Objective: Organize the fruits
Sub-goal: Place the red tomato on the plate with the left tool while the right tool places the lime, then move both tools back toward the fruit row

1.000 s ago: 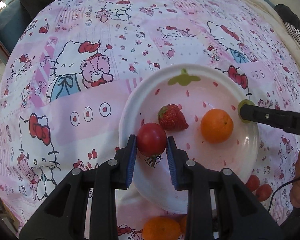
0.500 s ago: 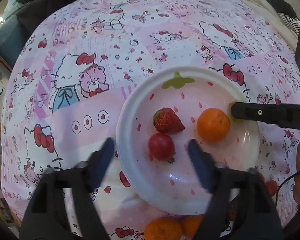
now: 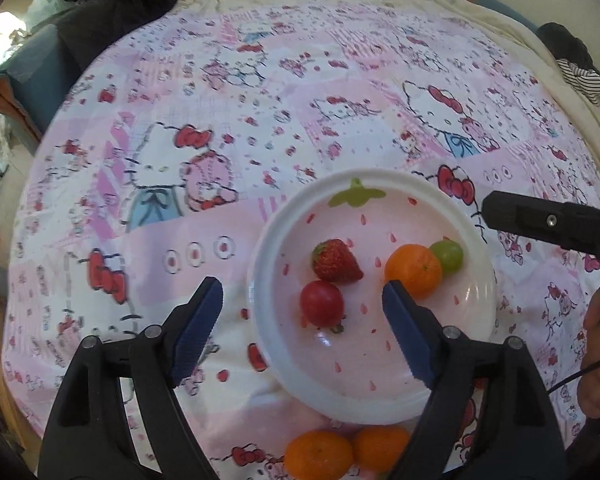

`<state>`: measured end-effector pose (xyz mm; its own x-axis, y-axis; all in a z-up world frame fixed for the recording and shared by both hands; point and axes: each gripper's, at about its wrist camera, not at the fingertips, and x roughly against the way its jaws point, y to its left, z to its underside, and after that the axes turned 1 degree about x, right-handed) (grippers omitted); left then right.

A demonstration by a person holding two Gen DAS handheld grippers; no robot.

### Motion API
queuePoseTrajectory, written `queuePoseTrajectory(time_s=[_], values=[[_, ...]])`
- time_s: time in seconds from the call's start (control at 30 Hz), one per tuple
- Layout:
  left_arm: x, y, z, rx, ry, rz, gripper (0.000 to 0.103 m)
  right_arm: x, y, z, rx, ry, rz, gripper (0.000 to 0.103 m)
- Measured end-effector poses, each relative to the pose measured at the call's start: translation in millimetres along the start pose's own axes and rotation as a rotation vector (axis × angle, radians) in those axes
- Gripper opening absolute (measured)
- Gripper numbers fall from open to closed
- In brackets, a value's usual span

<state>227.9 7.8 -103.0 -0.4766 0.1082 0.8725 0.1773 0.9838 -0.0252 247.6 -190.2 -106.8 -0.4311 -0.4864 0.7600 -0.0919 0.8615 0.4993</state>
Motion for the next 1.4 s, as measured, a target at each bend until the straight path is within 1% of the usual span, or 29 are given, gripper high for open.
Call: queuePoseTrajectory(time_s=[0.07,0.1,0.33,0.47,0.57,0.63,0.7,0.73,0.8,0.93,1.2,1.33,1.4], values=[[8.4,4.5,1.0,0.026,-0.025,0.016,0.08,4.2,5.5,0.3,0.024,-0.017,0.021,0.084],[11.2,5.4,0.7,0.031,-0.033,0.017,0.08,6.3,8.6,0.7,0.033,-0.023,0.018,0.084],[40.1,13.7,0.9,0.07,-0.133,-0.004,0.08,23.1,29.1,8.8,0.107,-0.057,0.031,0.084],[58.3,19.8,2.3,0.1,-0.18,0.009,0.08,41.7,40.7,15.6,0.135,-0.095,0.028,0.084],[72.0,24.6,5.5,0.117,-0.214,0.039,0.08,57.3,50.2,21.3,0.157,-0.132,0.035,0.085],[78.8,25.2,8.0,0.114,-0.225,0.009,0.08,66.4,53.9,25.4,0.173,-0.154,0.044,0.086],[87.1,27.1,12.7,0.117,-0.245,-0.011,0.08,74.8,56.7,32.2,0.195,-0.19,0.074,0.087],[90.4,27.9,15.0,0.121,-0.253,-0.017,0.08,79.3,57.3,37.2,0.199,-0.208,0.094,0.087],[98.7,29.4,20.9,0.127,-0.27,-0.002,0.08,85.3,54.4,43.4,0.176,-0.214,0.087,0.087],[110.4,25.6,33.4,0.118,-0.275,0.011,0.08,99.0,46.9,56.6,0.132,-0.227,0.087,0.087],[121.3,28.6,61.0,0.154,-0.243,0.032,0.08,119.6,41.4,88.8,0.096,-0.248,0.118,0.087],[119.3,32.9,72.4,0.182,-0.203,0.037,0.08,123.7,41.3,104.2,0.089,-0.238,0.123,0.087],[114.4,34.5,79.0,0.193,-0.168,0.037,0.08,122.6,40.7,111.0,0.079,-0.225,0.123,0.087]])
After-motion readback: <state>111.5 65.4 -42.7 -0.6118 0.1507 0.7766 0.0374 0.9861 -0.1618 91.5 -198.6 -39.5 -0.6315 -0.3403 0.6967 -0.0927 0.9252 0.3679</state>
